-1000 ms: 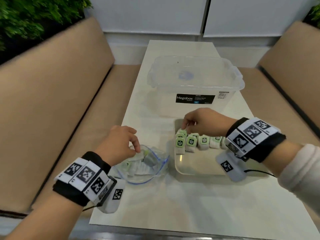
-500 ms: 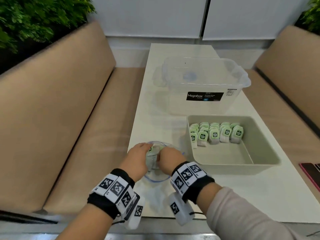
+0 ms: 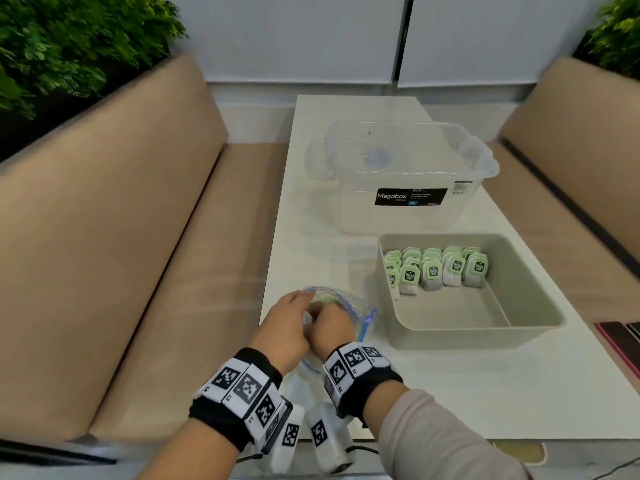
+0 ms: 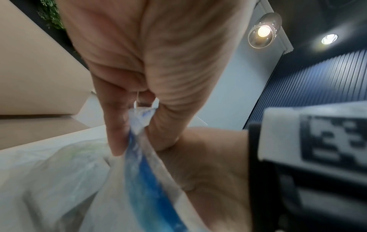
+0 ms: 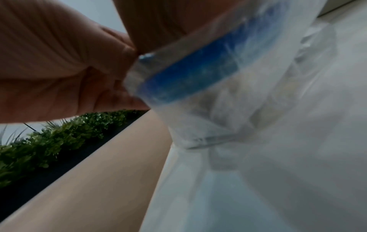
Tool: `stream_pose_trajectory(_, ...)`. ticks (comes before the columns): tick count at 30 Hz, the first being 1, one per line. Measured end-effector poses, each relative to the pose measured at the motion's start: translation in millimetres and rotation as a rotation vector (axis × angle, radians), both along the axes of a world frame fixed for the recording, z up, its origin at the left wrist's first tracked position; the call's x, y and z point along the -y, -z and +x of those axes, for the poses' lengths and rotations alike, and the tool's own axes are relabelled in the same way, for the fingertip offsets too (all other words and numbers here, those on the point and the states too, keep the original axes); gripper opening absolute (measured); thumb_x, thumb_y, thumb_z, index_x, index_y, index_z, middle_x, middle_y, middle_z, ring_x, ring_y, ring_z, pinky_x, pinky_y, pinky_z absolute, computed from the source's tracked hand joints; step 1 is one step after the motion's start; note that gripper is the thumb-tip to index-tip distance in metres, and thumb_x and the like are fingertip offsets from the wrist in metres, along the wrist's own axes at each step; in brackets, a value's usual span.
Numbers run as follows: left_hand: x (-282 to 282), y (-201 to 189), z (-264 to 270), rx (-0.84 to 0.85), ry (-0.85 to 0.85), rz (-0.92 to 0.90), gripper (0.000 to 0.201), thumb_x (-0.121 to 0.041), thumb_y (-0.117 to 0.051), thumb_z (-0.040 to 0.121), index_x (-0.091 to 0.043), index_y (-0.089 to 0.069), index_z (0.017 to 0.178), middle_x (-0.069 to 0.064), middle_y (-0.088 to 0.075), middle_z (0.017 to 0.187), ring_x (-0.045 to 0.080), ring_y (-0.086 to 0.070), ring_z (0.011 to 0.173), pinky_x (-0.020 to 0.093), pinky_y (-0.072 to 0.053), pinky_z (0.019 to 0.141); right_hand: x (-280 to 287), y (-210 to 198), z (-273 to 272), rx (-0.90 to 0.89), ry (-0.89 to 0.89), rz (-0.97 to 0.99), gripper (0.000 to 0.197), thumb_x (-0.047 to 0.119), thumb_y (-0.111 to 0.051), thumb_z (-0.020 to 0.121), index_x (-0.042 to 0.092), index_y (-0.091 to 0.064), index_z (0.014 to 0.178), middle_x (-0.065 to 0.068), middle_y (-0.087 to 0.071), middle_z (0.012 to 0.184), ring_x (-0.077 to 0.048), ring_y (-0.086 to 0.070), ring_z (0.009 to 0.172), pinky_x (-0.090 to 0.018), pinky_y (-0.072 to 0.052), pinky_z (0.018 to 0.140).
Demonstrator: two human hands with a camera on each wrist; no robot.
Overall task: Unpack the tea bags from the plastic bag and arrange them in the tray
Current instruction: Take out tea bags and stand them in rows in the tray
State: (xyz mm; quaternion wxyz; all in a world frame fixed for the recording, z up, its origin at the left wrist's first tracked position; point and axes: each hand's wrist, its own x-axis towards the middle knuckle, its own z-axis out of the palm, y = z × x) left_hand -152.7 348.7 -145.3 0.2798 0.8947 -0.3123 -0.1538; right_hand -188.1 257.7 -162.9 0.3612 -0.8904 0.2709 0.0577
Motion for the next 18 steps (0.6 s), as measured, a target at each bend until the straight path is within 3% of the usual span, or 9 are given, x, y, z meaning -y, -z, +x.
stream_pose_trajectory(2,-0.7,-0.5,1.5,-0.015,-0.007,-0.008,0.074,0.008,-0.052,0.075,-0.015,-0.034,0.142,0.004,-0.036,0.146,0.015,-0.034,0.135,0.014,-0.022,0.107,0.6,2.3,-0.8,0.046,0.009,0.025,0.027,0.009,-0.054,0.085,0.016,-0.068,0.107,-0.004,-0.07,0.107,-0.02,-0.064,0.097,-0.023,-0.044,0.077)
stream_pose_trajectory(5,-1.4,-3.1,4.7,-0.028,-0.022,-0.016,0.074,0.01,-0.051,0.074,-0.014,-0.033,0.143,0.005,-0.036,0.146,0.015,-0.034,0.135,0.015,-0.024,0.107,5.9,-5.6,-6.3,0.12,0.018,-0.015,0.013,0.015,-0.056,0.083,0.02,-0.067,0.077,-0.003,-0.069,0.083,-0.019,-0.056,0.076,-0.019,-0.032,0.056)
stream_pose_trajectory(7,-0.4,-5.0,7.0,-0.031,-0.03,-0.021,0.071,0.007,-0.051,0.076,-0.012,-0.034,0.142,0.006,-0.038,0.144,0.017,-0.036,0.133,0.014,-0.024,0.104,14.4,-12.8,-12.9,0.175,0.033,-0.055,0.012,0.02,-0.058,0.082,0.018,-0.067,0.074,-0.004,-0.068,0.076,-0.017,-0.053,0.069,-0.016,-0.029,0.05)
stream_pose_trajectory(10,2.8,-5.1,9.9,-0.029,-0.05,-0.014,0.066,0.002,-0.054,0.077,-0.011,-0.038,0.14,0.008,-0.041,0.141,0.019,-0.037,0.131,0.013,-0.025,0.101,31.6,-24.4,-25.9,0.259,0.087,-0.007,0.015,0.023,-0.064,0.078,0.016,-0.062,0.066,-0.003,-0.062,0.064,-0.015,-0.052,0.061,-0.018,-0.034,0.05)
stream_pose_trajectory(12,5.5,-4.0,11.7,-0.044,-0.089,-0.002,0.065,0.001,-0.056,0.078,-0.013,-0.041,0.139,0.009,-0.035,0.146,0.019,-0.033,0.135,0.017,-0.024,0.106,43.8,-30.2,-33.3,0.309,0.147,0.074,0.011,0.02,-0.069,0.075,0.011,-0.067,0.069,-0.005,-0.065,0.064,-0.012,-0.052,0.058,-0.018,-0.036,0.051)
stream_pose_trajectory(14,8.6,-6.9,12.5,-0.049,-0.139,-0.02,0.052,-0.003,-0.057,0.081,-0.015,-0.05,0.131,0.009,-0.031,0.149,0.017,-0.029,0.138,0.018,-0.021,0.107,53.5,-35.2,-38.1,0.364,0.211,0.201,0.008,0.017,-0.074,0.074,0.016,-0.069,0.068,0.001,-0.063,0.06,-0.008,-0.052,0.055,-0.014,-0.038,0.052)
stream_pose_trajectory(16,13.6,-15.8,11.0,0.0,-0.187,-0.108,0.035,-0.003,-0.05,0.087,-0.015,-0.059,0.118,0.009,-0.034,0.148,0.017,-0.031,0.137,0.017,-0.021,0.105,60.6,-40.2,-39.5,0.457,0.29,0.39,0.013,0.013,-0.077,0.073,0.019,-0.068,0.066,0.001,-0.063,0.062,-0.01,-0.054,0.057,-0.019,-0.044,0.057)
stream_pose_trajectory(18,20.4,-28.6,6.6,0.084,-0.243,-0.26,0.029,-0.006,-0.043,0.092,-0.014,-0.057,0.116,0.007,-0.043,0.143,0.018,-0.037,0.133,0.018,-0.025,0.102,65.5,-48.3,-39.4,0.56,0.365,0.576,0.014,0.007,-0.075,0.074,0.016,-0.068,0.067,-0.005,-0.063,0.065,-0.012,-0.052,0.055,-0.022,-0.044,0.054)
